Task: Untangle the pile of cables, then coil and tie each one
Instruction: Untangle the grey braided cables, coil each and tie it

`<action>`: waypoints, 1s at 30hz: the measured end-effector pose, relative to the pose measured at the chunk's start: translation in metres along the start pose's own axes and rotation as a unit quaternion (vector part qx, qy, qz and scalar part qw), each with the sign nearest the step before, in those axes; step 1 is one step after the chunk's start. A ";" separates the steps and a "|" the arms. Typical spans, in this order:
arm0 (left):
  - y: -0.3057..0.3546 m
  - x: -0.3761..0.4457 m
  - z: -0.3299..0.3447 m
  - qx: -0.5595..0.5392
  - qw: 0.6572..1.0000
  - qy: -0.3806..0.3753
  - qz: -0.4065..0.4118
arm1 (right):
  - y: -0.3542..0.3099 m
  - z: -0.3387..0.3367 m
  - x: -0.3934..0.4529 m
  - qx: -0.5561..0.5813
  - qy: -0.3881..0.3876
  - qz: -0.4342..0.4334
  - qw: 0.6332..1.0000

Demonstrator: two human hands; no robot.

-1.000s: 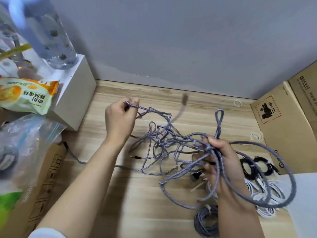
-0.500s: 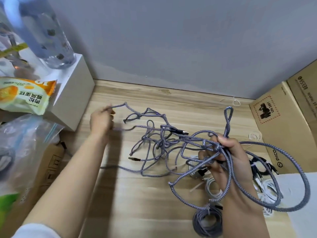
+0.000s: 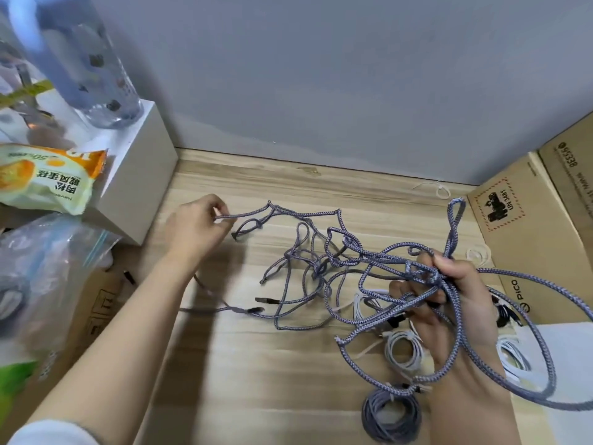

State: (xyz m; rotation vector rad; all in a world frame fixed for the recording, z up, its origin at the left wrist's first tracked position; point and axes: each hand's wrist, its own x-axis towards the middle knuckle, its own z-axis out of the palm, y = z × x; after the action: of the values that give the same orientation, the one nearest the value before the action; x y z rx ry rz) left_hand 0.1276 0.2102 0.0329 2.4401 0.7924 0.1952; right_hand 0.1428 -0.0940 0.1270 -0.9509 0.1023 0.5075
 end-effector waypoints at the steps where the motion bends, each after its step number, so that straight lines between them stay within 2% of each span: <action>1: 0.004 -0.001 0.001 -0.033 0.999 -0.035 0.023 | 0.001 0.001 -0.001 -0.009 0.002 0.001 1.000; 4: 0.023 -0.011 0.001 -0.144 0.976 -0.116 0.114 | 0.004 0.004 -0.002 -0.023 0.019 0.008 1.000; 5: 0.032 -0.018 -0.002 -0.169 0.969 -0.106 0.146 | 0.004 0.006 -0.003 -0.021 0.027 0.008 0.999; 8: 0.063 -0.047 -0.018 -0.247 0.943 -0.011 0.221 | 0.005 0.010 -0.005 -0.031 0.039 0.010 0.999; 10: 0.081 -0.071 -0.027 -0.285 0.931 0.006 0.228 | 0.005 0.016 -0.006 -0.028 0.023 0.008 0.999; 12: 0.093 -0.090 -0.033 -0.328 0.929 -0.060 0.161 | 0.006 0.018 -0.006 -0.018 0.016 0.014 1.000; 14: 0.102 -0.101 -0.035 -0.365 0.910 -0.187 0.064 | 0.006 0.019 -0.007 -0.013 0.019 0.030 0.999; 16: 0.109 -0.105 -0.035 -0.428 0.848 -0.311 -0.036 | 0.007 0.017 -0.007 -0.039 0.025 0.039 0.998; 18: 0.113 -0.104 -0.035 -0.476 0.789 -0.371 -0.113 | 0.008 0.016 -0.009 -0.104 0.008 0.037 0.994; 20: 0.114 -0.104 -0.032 -0.493 0.763 -0.390 -0.151 | 0.008 0.015 -0.012 -0.158 -0.020 0.019 0.987; 22: 0.114 -0.105 -0.028 -0.507 0.741 -0.407 -0.166 | 0.006 0.019 -0.014 -0.204 -0.079 0.005 0.976; 25: 0.120 -0.109 -0.023 -0.567 0.677 -0.428 -0.193 | 0.008 0.031 -0.011 -0.310 -0.153 0.005 0.938; 27: 0.124 -0.106 -0.019 -0.621 0.646 -0.376 -0.236 | 0.013 0.036 -0.010 -0.370 -0.153 0.000 0.916; 30: 0.115 -0.083 -0.012 -0.685 0.611 -0.248 -0.309 | 0.015 0.033 -0.013 -0.439 -0.141 -0.029 0.887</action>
State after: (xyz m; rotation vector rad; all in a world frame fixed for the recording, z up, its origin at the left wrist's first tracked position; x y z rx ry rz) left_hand 0.1132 0.0909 0.1094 0.6036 0.7108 -0.1359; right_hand 0.1198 -0.0657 0.1389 -1.7441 -0.4606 0.6431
